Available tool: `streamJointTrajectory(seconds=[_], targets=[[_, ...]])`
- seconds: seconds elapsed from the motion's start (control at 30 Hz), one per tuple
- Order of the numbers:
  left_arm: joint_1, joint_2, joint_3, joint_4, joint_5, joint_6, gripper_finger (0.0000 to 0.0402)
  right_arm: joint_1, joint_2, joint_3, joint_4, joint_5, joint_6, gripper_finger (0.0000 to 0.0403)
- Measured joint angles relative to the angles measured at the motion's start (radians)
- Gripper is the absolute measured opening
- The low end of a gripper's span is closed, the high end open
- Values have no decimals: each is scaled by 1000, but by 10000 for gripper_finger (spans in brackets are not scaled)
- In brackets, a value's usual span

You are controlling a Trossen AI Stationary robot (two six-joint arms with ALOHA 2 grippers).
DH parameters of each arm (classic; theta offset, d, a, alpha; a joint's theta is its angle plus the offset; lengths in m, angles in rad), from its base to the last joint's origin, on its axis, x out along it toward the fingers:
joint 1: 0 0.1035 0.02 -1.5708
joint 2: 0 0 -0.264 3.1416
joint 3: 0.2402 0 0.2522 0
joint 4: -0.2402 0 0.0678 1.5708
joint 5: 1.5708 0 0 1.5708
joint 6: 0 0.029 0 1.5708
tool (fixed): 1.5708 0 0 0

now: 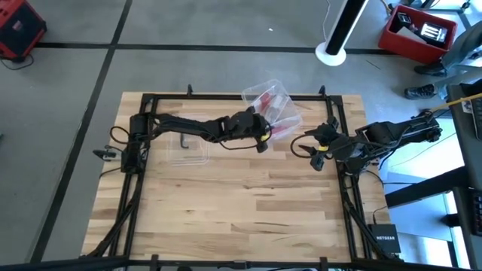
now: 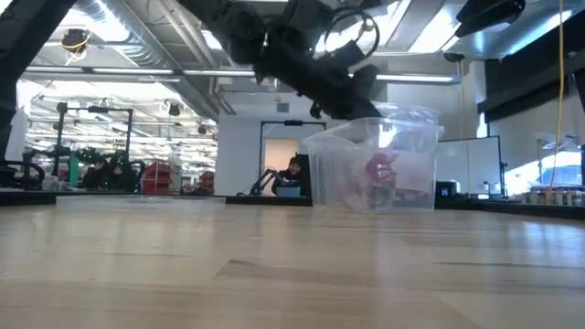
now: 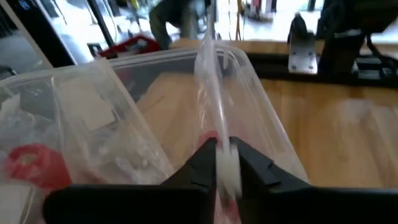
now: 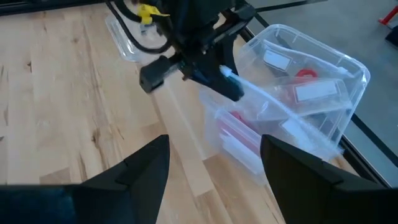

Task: Roll bandage
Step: Put the transparent zip bag into the transparent bin, then close the transparent bin

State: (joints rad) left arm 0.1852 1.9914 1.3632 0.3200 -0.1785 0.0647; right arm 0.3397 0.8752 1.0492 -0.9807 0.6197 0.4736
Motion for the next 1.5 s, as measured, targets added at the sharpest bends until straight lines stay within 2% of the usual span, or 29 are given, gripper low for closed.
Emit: streamJointTrajectory(seconds=[0.23,0.3,0.43,0.53,0.73,0.9,1.17,1.3,1.4,1.5], targets=[[-3,-76,154,-394,19,31,120,0,0,0,0,9,-5,252],[-4,-97,175,-448,20,30,135,0,0,0,0,9,-5,252],[3,-112,189,-310,20,-2,146,0,1,0,-1,16,-7,252],[26,-65,191,-211,30,-41,144,0,10,1,-1,48,-7,252],[55,66,186,-231,109,-109,118,0,37,1,-1,62,-7,252],[48,72,189,-256,103,-80,104,0,53,1,0,69,-10,252],[50,-86,247,-366,49,59,100,0,73,0,10,88,-11,252],[39,-199,244,-559,-12,96,100,-15,80,-48,173,103,-28,252],[24,-307,247,-727,-54,82,100,-77,111,-89,400,5,-40,252],[4,-399,244,-950,-124,72,100,-145,170,-107,520,-123,-89,252]])
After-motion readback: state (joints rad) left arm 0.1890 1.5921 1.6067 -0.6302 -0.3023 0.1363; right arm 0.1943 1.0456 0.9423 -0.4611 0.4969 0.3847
